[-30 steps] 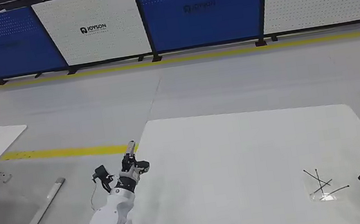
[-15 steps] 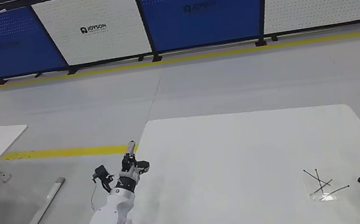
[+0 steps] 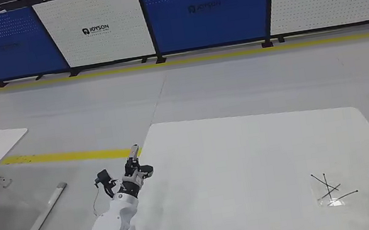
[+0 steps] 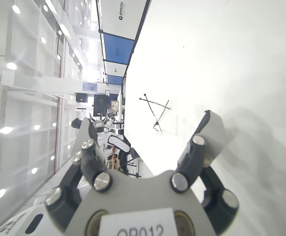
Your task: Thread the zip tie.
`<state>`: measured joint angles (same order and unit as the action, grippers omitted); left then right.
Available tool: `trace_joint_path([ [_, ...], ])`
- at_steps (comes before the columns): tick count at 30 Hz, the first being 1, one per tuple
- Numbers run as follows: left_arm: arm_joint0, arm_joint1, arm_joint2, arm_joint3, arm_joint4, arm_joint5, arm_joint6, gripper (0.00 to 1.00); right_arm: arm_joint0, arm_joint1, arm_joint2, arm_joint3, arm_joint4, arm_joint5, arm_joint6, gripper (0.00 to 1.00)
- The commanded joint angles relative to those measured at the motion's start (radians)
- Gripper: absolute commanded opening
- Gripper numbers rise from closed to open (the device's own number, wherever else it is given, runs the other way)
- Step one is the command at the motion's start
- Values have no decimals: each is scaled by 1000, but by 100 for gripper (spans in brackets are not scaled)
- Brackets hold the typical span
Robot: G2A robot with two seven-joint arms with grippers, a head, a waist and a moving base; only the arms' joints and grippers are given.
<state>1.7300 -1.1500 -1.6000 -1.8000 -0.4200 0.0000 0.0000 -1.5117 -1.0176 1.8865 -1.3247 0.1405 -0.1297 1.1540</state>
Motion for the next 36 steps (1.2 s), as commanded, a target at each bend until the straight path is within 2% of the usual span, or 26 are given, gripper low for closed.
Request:
trace_joint_path([
  [1,0,0,0,0,0,0,0,100,0,0,0,0,-1,0,1,100],
  [7,0,0,0,0,0,0,0,100,0,0,0,0,-1,0,1,100],
  [11,0,0,0,0,0,0,0,100,-2,1,-25,-19,4,-32,41,100],
  [15,0,0,0,0,0,0,0,100,10,7,-46,-18,-1,-22,81,100],
  [25,0,0,0,0,0,0,0,100,10,7,-46,-18,-1,-22,81,100],
  [30,0,0,0,0,0,0,0,100,-13,6,-58,-40,-19,-25,8,100],
  [31,0,0,0,0,0,0,0,100,-17,7,-57,-42,-18,-26,6,94],
  [32,0,0,0,0,0,0,0,100,-19,8,-54,-41,-18,-26,4,74],
  [33,0,0,0,0,0,0,0,100,-21,9,-54,-40,-18,-25,5,46],
  [36,0,0,0,0,0,0,0,100,-22,13,-58,-34,-20,-23,12,44],
])
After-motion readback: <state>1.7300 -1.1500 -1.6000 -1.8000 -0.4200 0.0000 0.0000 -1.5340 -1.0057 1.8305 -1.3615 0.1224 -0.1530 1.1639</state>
